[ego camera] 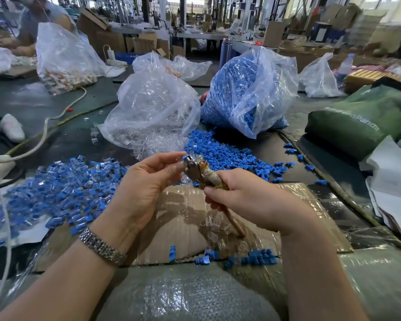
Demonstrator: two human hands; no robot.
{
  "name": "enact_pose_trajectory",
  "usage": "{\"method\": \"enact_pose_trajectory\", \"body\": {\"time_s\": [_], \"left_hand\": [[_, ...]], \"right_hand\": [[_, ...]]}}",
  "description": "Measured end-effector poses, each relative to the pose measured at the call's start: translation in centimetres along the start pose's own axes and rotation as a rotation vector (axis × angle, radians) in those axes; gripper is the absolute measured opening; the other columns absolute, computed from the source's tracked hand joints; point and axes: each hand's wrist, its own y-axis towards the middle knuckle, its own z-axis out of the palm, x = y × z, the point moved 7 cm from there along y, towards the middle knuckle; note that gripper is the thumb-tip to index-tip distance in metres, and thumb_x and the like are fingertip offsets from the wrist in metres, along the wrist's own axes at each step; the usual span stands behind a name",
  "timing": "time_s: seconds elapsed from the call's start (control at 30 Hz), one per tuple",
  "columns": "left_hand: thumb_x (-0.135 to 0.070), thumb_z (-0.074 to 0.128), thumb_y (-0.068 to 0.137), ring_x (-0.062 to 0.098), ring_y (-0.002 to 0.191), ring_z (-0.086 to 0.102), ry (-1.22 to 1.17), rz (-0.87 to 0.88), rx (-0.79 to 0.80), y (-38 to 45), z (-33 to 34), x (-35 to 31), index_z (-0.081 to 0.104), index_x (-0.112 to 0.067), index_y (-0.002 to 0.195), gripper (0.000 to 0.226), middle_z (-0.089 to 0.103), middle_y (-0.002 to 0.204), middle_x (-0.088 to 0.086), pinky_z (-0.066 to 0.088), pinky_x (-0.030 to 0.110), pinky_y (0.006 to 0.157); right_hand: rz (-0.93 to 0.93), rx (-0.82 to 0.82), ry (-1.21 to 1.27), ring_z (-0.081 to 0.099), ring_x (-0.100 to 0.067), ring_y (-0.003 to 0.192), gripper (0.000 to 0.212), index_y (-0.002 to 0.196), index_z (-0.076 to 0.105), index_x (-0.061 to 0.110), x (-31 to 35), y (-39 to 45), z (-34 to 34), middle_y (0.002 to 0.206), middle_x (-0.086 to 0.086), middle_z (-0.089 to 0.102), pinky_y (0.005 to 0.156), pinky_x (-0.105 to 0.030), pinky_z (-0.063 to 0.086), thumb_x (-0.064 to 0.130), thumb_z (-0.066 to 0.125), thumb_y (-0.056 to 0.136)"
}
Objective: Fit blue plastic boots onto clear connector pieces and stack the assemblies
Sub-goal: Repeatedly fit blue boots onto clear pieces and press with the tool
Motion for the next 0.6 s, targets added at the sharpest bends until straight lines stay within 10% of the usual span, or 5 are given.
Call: {"method": "enact_pose_trajectory", "body": {"time_s": [0.6], "left_hand": [[-0.019, 0.074, 0.075, 0.013, 0.098, 0.074, 0.268, 0.114, -0.069, -0.8, 0.4, -1.5, 0.078, -0.013, 0.105, 0.031, 0.079, 0.102, 0.003, 0.058, 0.022, 0.087]], "right_hand": [[-0.004, -0.027, 0.105, 0.059, -0.014, 0.056, 0.035, 0.085, 0.058, 0.011, -0.6, 1.1, 1.1, 0.067, -0.001, 0.061, 0.061, -0.031, 0.052, 0.039, 0.052, 0.105]]}}
